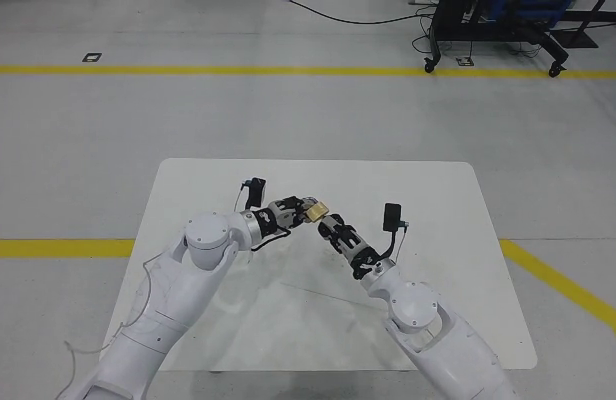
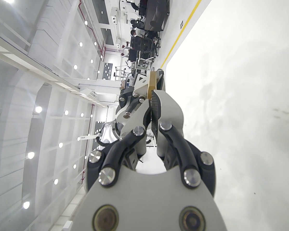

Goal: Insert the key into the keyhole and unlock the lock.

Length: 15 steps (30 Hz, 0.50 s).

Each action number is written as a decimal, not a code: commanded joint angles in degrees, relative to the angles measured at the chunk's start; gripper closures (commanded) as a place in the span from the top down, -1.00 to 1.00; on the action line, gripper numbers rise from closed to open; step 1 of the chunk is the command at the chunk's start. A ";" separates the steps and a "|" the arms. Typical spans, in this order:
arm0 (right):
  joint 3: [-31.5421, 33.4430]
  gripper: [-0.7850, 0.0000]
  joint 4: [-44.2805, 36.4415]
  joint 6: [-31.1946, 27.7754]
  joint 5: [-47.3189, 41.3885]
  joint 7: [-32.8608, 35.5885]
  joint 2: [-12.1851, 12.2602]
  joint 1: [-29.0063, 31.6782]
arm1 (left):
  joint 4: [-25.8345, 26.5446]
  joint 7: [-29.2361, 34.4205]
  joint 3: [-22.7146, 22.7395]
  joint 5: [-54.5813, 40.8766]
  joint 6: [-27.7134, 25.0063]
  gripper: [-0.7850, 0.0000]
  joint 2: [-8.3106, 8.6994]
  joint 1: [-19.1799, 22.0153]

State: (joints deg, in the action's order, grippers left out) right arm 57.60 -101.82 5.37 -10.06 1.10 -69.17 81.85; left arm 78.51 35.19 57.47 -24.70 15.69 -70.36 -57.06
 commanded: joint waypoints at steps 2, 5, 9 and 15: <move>0.61 1.00 -0.26 -0.20 -0.39 -0.13 -0.10 0.39 | 0.01 0.05 0.34 0.26 0.00 -1.00 0.04 -0.05; 1.67 1.00 -0.86 -0.83 -0.93 -0.21 -0.10 1.24 | 0.02 0.03 0.76 0.33 -0.07 -1.00 0.06 -0.09; 2.70 1.00 -1.69 -0.88 -1.01 0.52 0.02 2.08 | -0.12 0.12 1.10 0.37 -0.04 -1.00 0.05 -0.10; 2.70 1.00 -1.69 -0.88 -1.01 0.52 0.02 2.08 | -0.36 0.19 1.14 0.84 0.70 -1.00 -0.02 0.06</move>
State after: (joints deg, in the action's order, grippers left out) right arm 60.30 -103.51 4.50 -11.07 1.62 -69.15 83.93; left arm 78.29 35.17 58.56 -23.45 16.19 -70.34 -56.98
